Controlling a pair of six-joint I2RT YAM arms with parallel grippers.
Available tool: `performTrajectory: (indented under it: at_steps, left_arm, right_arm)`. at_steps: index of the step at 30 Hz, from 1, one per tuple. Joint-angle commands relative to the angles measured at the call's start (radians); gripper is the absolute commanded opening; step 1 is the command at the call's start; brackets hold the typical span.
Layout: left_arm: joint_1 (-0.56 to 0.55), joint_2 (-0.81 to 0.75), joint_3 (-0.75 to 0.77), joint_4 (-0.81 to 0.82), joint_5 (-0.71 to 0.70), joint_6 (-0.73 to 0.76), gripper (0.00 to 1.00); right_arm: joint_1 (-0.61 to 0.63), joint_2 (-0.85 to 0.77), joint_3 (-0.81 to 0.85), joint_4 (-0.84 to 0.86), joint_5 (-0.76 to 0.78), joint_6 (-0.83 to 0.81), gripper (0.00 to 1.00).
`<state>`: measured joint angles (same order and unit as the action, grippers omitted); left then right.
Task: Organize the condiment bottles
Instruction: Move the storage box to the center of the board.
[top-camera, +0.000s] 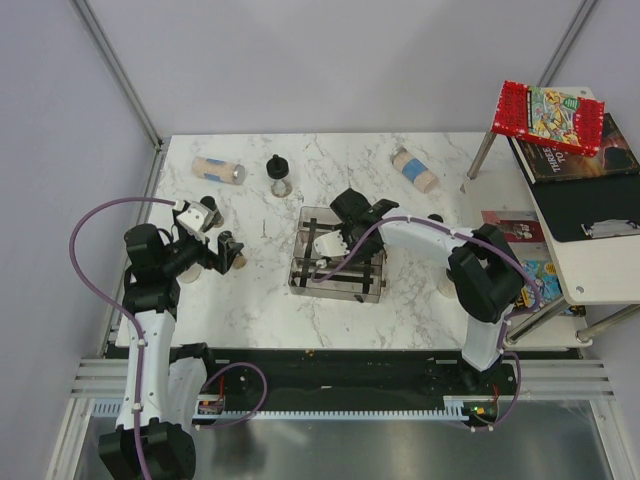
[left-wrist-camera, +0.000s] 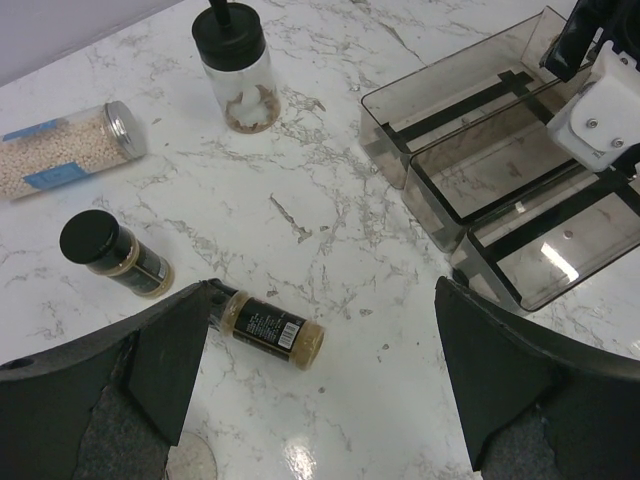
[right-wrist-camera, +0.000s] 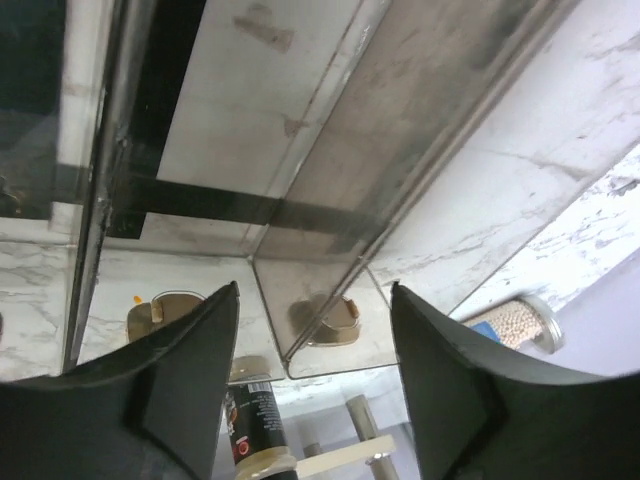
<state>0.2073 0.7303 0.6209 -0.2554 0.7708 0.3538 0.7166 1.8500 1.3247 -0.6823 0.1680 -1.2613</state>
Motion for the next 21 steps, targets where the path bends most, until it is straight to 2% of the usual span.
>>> performTrajectory:
  at_steps: [1, 5, 12, 18, 21]
  left_arm:
    - [0.004, 0.0, 0.002, 0.013, 0.035, 0.034, 0.99]
    - [0.006, -0.002, 0.002, 0.011, 0.038, 0.036, 1.0]
    - [0.004, -0.006, 0.002, 0.01, 0.035, 0.034, 0.99]
    - [0.004, -0.008, 0.0, 0.011, 0.038, 0.036, 0.99]
    - [0.006, -0.005, 0.0, 0.011, 0.036, 0.04, 0.99]
  right_arm:
    - [0.006, 0.028, 0.167, -0.124, -0.151, 0.082, 0.76]
    - [0.007, 0.046, 0.225, -0.134, -0.248, 0.14, 0.81]
    - [0.001, 0.135, 0.359, -0.187, -0.363, 0.198, 0.81]
    - [-0.014, 0.222, 0.447, -0.21, -0.435, 0.235, 0.77]
    - [-0.025, 0.255, 0.476, -0.233, -0.458, 0.235, 0.7]
